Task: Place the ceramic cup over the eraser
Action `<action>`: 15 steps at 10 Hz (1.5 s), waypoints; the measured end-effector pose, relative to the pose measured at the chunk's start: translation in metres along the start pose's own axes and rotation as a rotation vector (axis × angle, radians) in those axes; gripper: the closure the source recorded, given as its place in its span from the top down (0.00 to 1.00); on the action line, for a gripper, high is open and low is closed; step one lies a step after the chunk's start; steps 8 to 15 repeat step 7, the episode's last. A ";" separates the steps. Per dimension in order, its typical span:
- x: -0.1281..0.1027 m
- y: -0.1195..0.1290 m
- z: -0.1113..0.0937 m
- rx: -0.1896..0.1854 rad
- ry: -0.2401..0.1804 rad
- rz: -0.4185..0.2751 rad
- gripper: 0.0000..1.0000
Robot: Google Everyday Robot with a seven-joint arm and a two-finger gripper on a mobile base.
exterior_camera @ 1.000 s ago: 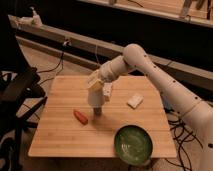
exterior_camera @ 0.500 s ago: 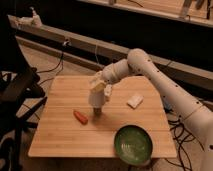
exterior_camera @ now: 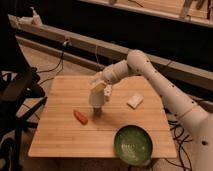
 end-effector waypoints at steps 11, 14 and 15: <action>0.023 -0.006 0.012 0.007 -0.007 0.011 0.43; 0.023 -0.006 0.012 0.007 -0.007 0.011 0.43; 0.023 -0.006 0.012 0.007 -0.007 0.011 0.43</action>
